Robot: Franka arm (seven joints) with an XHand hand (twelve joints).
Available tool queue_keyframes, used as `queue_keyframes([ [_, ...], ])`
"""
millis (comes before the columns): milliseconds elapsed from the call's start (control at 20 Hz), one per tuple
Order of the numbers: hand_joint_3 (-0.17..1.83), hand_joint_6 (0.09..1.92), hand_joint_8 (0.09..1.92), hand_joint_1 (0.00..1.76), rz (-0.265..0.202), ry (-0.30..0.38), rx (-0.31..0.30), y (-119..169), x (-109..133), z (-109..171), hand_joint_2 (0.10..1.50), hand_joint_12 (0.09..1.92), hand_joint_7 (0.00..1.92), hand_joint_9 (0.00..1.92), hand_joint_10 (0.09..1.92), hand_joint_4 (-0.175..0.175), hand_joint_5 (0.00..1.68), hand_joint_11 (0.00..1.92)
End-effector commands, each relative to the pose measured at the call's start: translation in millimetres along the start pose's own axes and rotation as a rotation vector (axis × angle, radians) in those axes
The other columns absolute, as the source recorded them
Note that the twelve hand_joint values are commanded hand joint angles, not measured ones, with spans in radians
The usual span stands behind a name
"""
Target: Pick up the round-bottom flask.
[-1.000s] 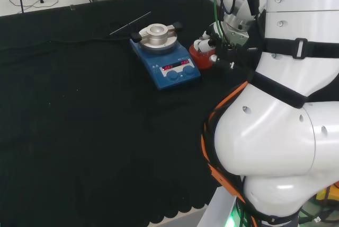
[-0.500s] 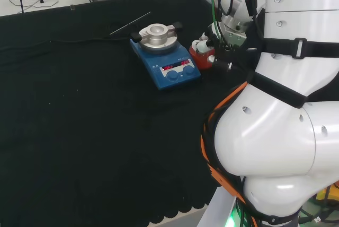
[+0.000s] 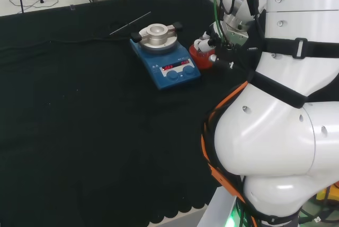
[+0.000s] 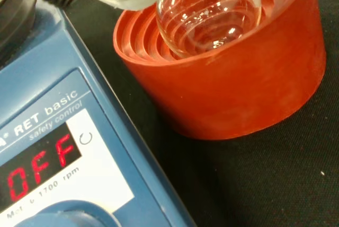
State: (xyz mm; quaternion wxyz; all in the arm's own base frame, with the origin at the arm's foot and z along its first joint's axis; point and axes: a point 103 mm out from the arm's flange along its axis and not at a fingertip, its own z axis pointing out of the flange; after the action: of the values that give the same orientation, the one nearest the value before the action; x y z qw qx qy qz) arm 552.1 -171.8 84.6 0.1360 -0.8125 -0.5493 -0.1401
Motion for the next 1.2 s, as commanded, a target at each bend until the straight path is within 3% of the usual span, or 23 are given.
queue_keyframes([
  [50,0.67,0.8,0.73,0.92,-0.001,0.002,0.003,-1,0,0,0.67,1.4,0.39,0.54,0.73,-0.091,0.8,0.07],
  [450,0.68,0.83,0.73,0.93,-0.005,-0.006,-0.012,-1,1,-2,0.69,1.4,0.4,0.55,0.73,-0.103,0.9,0.08],
  [550,0.43,0.96,0.73,0.99,-0.003,-0.017,-0.022,-2,1,-3,0.86,1.4,0.41,0.57,0.73,0.068,0.96,0.09],
  [600,0.32,0.98,0.73,1.01,-0.002,-0.021,-0.026,-2,1,-4,0.93,1.4,0.41,0.58,0.72,0.113,0.98,0.09],
  [650,0.25,1.0,0.73,1.02,-0.001,-0.027,-0.033,-2,2,-4,0.97,1.4,0.42,0.59,0.71,0.129,0.98,0.1],
  [1200,0.22,1.05,0.7,1.03,-0.011,-0.03,-0.052,-2,11,-19,1.01,1.38,0.47,0.64,0.68,0.122,0.98,0.15],
])
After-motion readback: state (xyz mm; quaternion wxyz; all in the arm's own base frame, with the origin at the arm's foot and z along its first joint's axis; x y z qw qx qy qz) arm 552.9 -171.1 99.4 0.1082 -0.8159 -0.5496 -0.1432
